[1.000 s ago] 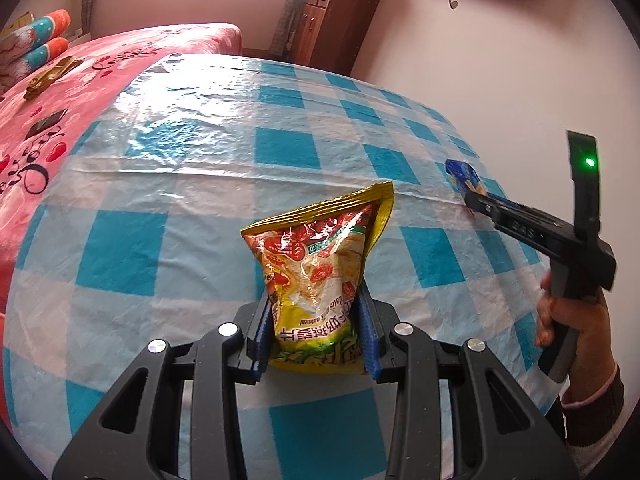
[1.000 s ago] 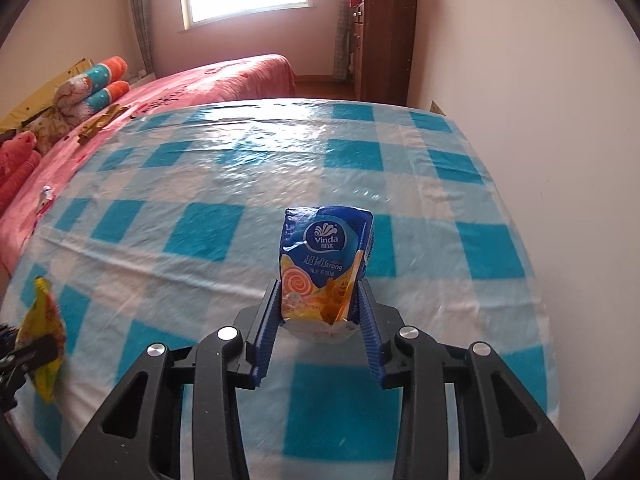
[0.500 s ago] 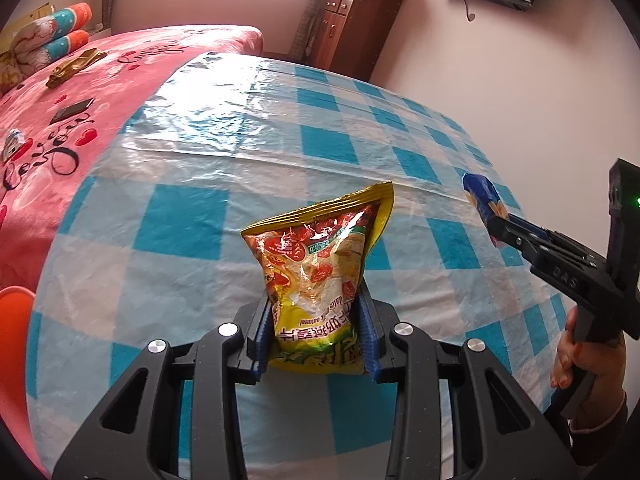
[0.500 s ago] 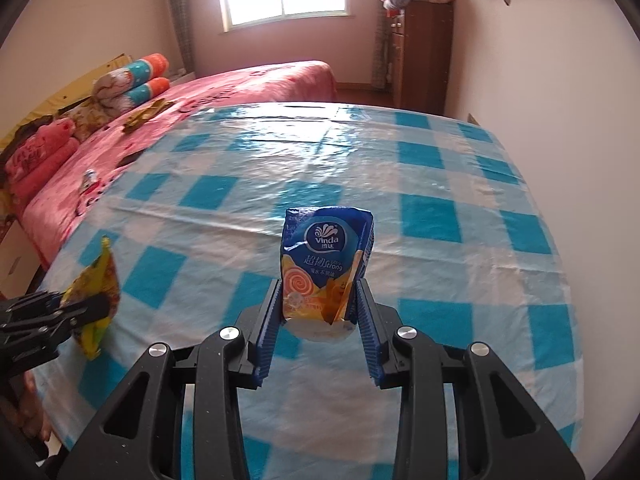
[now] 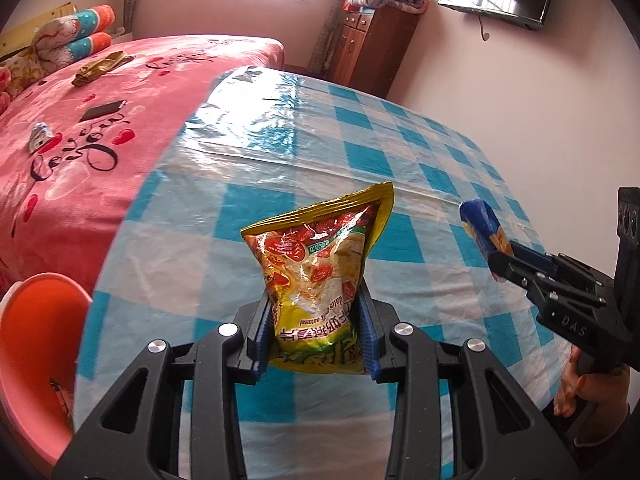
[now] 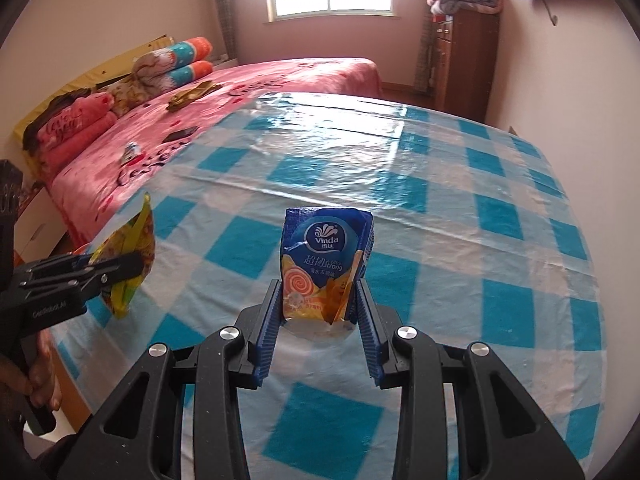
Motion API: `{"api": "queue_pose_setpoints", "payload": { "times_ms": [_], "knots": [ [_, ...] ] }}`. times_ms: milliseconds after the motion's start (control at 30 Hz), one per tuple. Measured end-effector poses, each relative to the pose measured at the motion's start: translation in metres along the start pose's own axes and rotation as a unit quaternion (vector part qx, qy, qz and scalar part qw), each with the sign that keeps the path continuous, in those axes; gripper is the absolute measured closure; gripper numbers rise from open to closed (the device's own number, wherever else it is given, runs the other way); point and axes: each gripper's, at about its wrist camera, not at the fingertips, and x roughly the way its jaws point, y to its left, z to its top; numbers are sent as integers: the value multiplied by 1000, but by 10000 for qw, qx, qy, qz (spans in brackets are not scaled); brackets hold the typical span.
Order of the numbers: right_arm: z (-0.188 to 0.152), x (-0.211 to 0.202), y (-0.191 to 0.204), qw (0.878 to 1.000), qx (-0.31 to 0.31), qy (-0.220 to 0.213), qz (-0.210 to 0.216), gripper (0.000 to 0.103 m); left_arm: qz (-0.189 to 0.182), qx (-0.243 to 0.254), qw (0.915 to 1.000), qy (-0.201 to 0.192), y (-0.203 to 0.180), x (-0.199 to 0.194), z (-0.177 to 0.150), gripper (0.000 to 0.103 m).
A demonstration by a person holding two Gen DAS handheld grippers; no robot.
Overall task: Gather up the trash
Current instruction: 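Carry the snack bag and tissue pack over the orange bucket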
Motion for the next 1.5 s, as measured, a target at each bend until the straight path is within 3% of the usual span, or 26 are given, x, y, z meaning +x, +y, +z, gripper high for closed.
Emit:
{"api": "queue_pose_setpoints", "payload": {
  "times_ms": [900,1500],
  "knots": [
    [19,-7,104,9924,-858,57,875,65,675,-486,9957,-408,78,-68,-17,65],
    [33,10,218,9667,-1930,287,1656,65,1402,-1375,9796,-420,173,-111,-60,65]
  ]
}}
